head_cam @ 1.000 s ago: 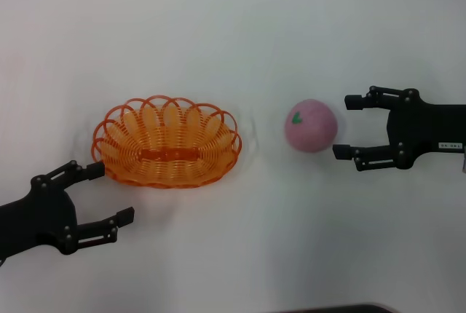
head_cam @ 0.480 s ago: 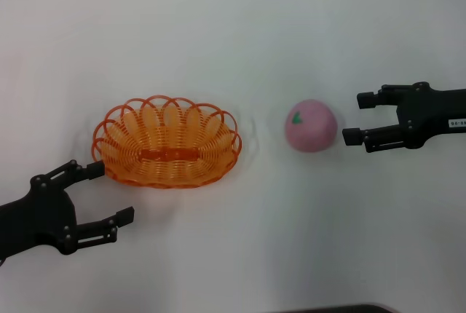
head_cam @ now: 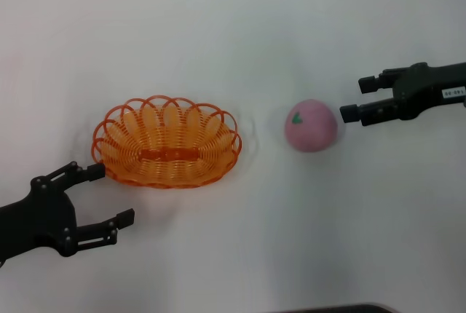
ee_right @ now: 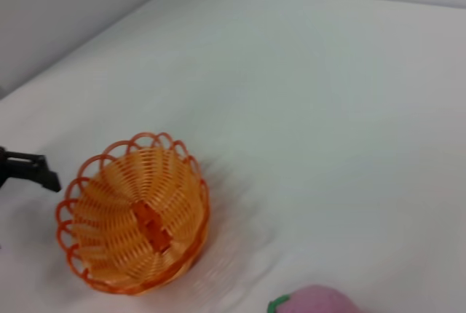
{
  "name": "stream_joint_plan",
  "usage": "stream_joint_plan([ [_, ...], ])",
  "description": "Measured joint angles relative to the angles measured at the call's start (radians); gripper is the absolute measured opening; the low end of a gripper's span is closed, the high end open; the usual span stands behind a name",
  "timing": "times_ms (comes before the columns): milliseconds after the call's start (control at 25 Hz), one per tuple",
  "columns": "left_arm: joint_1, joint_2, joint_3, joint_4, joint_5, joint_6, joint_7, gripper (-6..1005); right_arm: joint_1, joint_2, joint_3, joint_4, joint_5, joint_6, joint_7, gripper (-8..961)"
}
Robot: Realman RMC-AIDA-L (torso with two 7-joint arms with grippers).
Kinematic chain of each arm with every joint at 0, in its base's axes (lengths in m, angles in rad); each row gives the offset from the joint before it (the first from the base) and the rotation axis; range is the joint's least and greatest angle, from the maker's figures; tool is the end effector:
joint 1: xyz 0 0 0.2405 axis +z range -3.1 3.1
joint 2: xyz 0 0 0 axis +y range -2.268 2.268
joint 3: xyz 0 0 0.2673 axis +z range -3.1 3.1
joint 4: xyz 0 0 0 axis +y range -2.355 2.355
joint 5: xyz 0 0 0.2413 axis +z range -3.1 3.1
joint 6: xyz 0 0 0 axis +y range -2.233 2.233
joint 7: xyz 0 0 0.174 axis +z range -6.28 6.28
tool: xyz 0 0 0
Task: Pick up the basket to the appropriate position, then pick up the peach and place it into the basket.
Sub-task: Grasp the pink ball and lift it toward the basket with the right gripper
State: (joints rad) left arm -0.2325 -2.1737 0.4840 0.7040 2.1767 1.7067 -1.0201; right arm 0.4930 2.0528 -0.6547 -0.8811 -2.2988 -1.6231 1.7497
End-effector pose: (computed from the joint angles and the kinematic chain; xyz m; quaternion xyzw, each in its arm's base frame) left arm -0.3581 0.2453 -0.0473 -0.9366 -0.2045 -0.2301 0.1672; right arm 0.3164 0.3598 0.0110 -0.9255 0.3442 0.1029 0.1202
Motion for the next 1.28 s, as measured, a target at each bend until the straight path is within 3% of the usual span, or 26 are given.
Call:
stream_joint_plan([
  [320,0.008,0.002,-0.003,0.010,0.000,0.001,0.000,933,0.062,0.010,-0.009,0.003,-0.069,0.030,0.125,900],
  [1280,0.010,0.002,-0.004,0.014,0.000,0.001,-0.002,932,0.177,0.031,-0.177,-0.004,-0.223,0.079,0.312,887],
])
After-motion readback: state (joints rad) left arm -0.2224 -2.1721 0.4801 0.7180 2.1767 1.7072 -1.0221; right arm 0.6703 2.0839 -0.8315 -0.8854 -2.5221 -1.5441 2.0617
